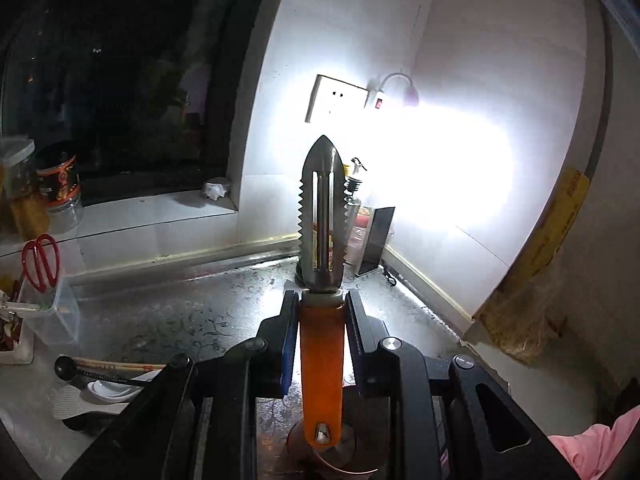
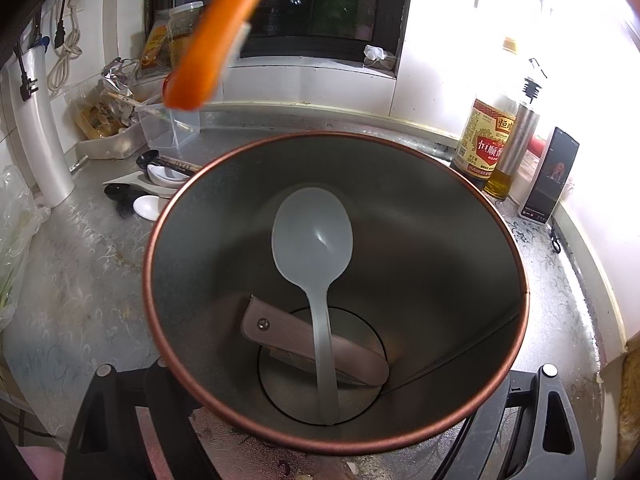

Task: Organize utensils
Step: 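Lift the orange-handled peeler with the left tool and carry it above the holder, then lower the peeler into the red holder and open the left tool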

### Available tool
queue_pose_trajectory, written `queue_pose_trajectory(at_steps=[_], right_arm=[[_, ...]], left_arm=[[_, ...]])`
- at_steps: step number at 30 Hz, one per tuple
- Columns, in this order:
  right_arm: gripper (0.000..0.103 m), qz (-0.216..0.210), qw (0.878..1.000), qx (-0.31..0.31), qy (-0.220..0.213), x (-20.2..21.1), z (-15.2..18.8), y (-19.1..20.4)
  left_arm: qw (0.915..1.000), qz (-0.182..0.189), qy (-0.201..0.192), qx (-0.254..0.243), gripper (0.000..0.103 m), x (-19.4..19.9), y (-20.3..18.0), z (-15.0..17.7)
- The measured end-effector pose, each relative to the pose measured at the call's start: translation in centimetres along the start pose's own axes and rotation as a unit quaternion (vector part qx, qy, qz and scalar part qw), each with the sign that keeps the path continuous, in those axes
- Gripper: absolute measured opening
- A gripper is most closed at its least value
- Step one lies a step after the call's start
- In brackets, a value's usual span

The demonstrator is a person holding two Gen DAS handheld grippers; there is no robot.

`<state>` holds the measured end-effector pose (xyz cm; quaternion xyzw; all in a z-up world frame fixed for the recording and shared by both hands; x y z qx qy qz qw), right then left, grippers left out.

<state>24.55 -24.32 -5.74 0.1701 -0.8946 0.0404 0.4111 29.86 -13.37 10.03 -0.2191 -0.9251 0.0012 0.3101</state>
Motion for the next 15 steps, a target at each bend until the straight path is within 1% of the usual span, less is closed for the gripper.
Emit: queue_pose_trajectory(at_steps=[5,9,15], right_arm=[[0.091,0.001,1.0,0.003,0.0,0.0,0.0,0.1],[0.091,0.0,1.0,0.001,0.0,0.0,0.0,0.1],[0.091,0.0,1.0,0.001,0.0,0.0,0.1,0.1]], left_arm=[[0.9998,0.019,0.008,0.007,0.024,-1.2,-0.5,1.0],[0.9995,0.02,0.018,0.018,0.024,-2.1,0.1,2.2],[0.9978,0.023,0.047,0.04,0.024,-3.0,1.1,4.5]])
Point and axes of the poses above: each gripper's, at about its wrist camera, not at the fingertips, and x roughly against the way its jaws point, y to its left, z to its underside, the point moved 1 cm from there along -x, roughly the way its jaws point, and after that the axes turned 12 degrees about -z, right-handed, at the moved point
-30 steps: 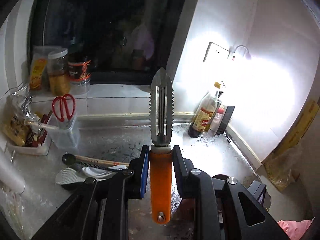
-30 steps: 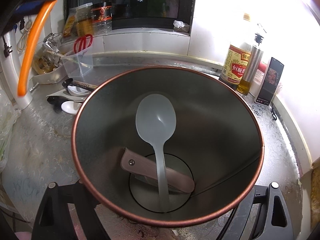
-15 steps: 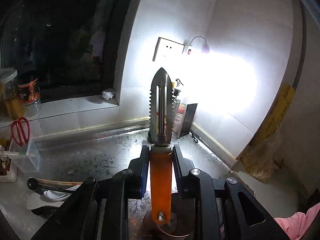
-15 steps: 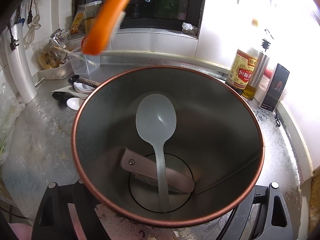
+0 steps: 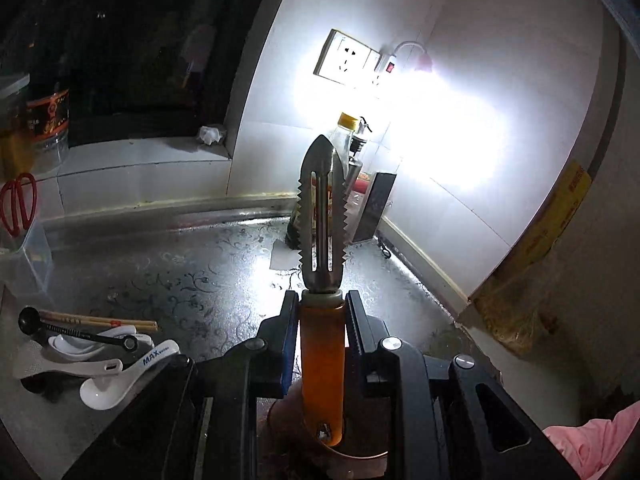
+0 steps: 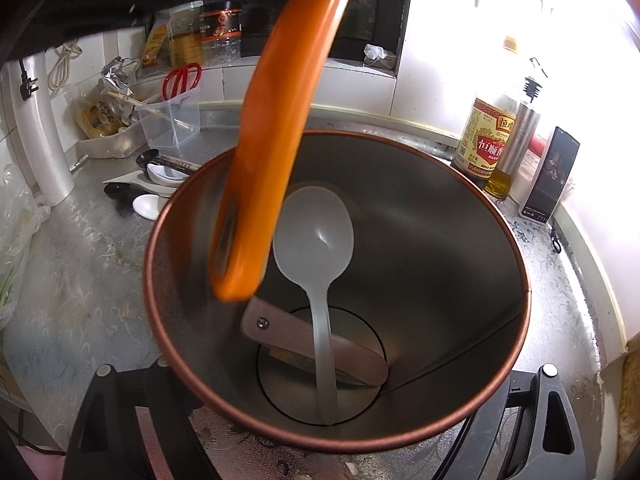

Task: Organize utensils
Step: 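Lower the peeler into the red holder and open the left tool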

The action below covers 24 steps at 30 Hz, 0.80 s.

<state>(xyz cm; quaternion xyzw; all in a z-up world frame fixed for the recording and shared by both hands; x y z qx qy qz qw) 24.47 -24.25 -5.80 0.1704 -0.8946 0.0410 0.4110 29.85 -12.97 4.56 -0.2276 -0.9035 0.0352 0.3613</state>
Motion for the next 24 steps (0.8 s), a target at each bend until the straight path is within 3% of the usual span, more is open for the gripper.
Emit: queue_pose_trajectory(at_steps=[24], right_arm=[[0.091,0.003,1.0,-0.004,0.002,-0.1,0.2,0.0]], left_arm=[[0.9984,0.03,0.048,0.002,0.027,1.7,0.3,3.1]])
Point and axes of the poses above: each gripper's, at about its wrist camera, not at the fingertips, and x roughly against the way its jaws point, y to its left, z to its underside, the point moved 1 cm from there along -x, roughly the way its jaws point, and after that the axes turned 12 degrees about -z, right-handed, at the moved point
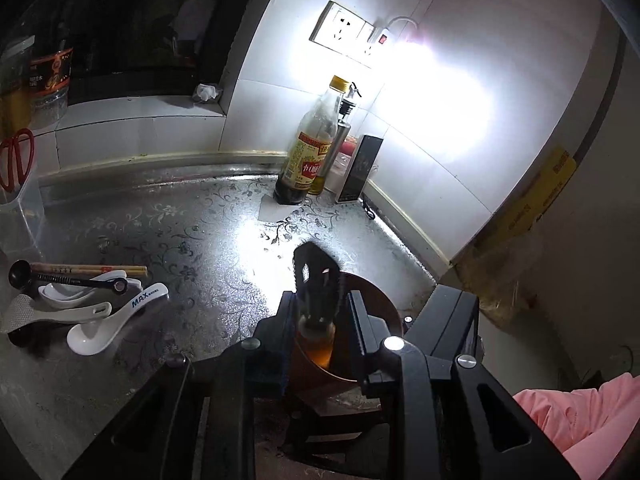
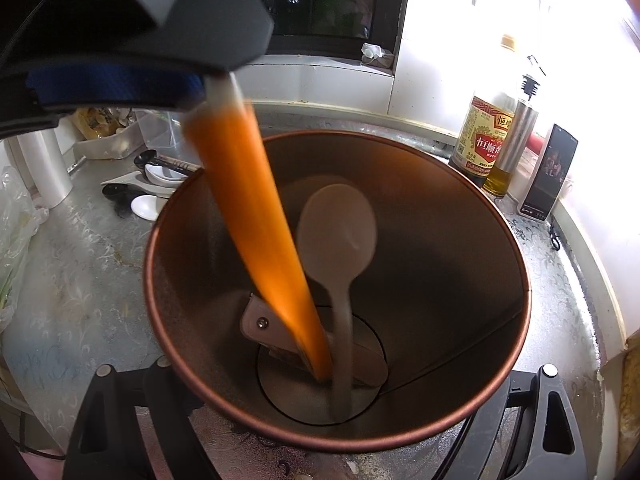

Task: Organize utensils
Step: 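Lower the peeler into the red holder and open the left tool, then move the left tool back over the remaining utensils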

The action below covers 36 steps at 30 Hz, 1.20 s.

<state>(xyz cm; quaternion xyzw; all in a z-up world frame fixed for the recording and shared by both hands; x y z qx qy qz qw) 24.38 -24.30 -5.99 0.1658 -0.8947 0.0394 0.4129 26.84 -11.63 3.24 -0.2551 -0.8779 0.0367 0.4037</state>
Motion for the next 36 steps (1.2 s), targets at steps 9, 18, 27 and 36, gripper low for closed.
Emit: queue_pose_trajectory(at_steps=[9,18,27,36], right_arm=[[0.092,0.004,1.0,-0.005,0.003,0.0,-0.1,-0.1],[0.092,0.008,1.0,-0.011,0.002,0.0,-0.1,-0.2],[0.092,0.027,0.999,-0.032,-0.005,0.2,0.0,-0.9],[0.092,0.061,0.996,-0.068,-0.014,0.6,0.3,-2.2]], left_arm=[[0.9997,-0.003,-0.021,-0.008,0.029,2.1,0.3,-0.5],[0.9974,-0.058,-0.039,0.02,0.039,3.6,3.2,-0.4],[0.9898,-0.125,-0.013,0.066,0.074,2.6,7.2,1.6],[0.9676,-0.218,0.028,0.125,0.076,1.7,11.6,3.5]])
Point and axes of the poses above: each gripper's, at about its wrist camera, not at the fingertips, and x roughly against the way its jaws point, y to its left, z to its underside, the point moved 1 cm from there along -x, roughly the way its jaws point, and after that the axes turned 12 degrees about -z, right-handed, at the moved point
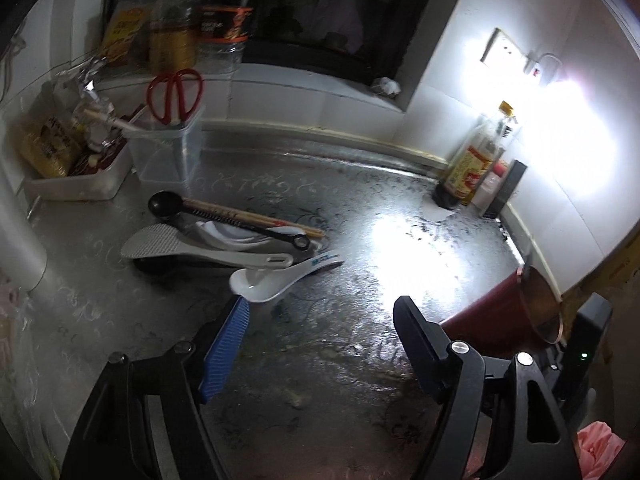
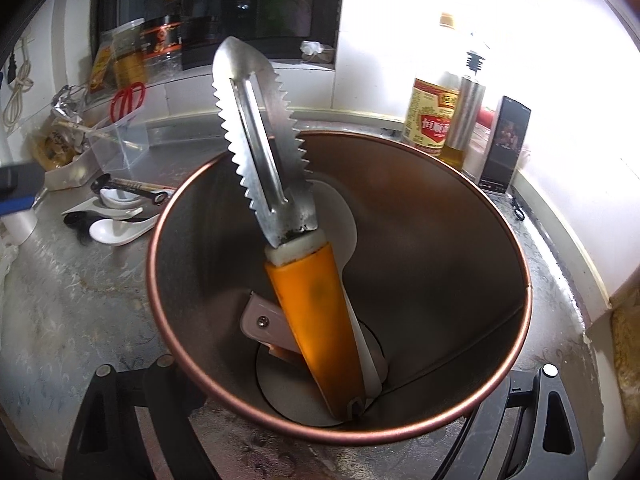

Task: Organize utensils
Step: 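Move the left tool back over the remaining utensils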

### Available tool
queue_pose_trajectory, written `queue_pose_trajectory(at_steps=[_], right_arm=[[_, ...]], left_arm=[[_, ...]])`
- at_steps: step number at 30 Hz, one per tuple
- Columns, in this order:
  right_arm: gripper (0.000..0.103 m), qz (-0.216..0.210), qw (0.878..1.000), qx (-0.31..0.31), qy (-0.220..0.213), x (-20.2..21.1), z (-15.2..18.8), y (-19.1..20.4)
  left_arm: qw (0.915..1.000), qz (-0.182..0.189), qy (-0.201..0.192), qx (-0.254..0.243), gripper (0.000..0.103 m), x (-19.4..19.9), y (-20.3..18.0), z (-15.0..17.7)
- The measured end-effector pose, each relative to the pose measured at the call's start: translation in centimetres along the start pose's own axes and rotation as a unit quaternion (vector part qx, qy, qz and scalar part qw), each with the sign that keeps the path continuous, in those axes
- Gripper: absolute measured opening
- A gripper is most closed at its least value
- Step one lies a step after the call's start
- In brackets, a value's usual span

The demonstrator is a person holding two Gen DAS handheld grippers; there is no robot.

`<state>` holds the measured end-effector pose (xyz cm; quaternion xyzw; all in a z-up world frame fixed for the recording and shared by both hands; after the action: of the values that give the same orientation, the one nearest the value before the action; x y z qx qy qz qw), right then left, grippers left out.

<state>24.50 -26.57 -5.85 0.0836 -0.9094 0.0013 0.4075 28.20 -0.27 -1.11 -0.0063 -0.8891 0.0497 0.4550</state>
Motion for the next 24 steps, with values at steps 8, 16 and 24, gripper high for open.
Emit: queue_pose_trajectory(at_steps=[8,16,24], right_arm=[[0.092,0.017,1.0,-0.013,-0.004,0.5,0.3,-0.6],[0.092,0.019,1.0,-0.014,-0.005,0.6,0.4,-0.6],[0.092,0.018,1.0,-0.015,-0.006,0.5,0.3,-0.6]], left_arm=[[0.9896,-0.079,0.041,0.113,0.076,-2.2,5.8,1.0],[0.9676,-0.1,0.058,0.225,0.076,-2.9,11.0,2.2],[0.9629,-0.072,0.085,0.246,0.075,-5.0,10.9,2.0]])
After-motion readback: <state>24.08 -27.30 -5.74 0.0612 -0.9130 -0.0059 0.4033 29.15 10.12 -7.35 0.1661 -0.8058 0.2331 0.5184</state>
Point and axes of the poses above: each gripper's, at about its wrist camera, not at the fingertips, and x roughly against the way its jaws point, y to its left, z to its underside, the point moved 1 cm from there along -x, roughly the way its jaws point, and after that the axes turned 12 degrees about -z, right-handed, at the moved point
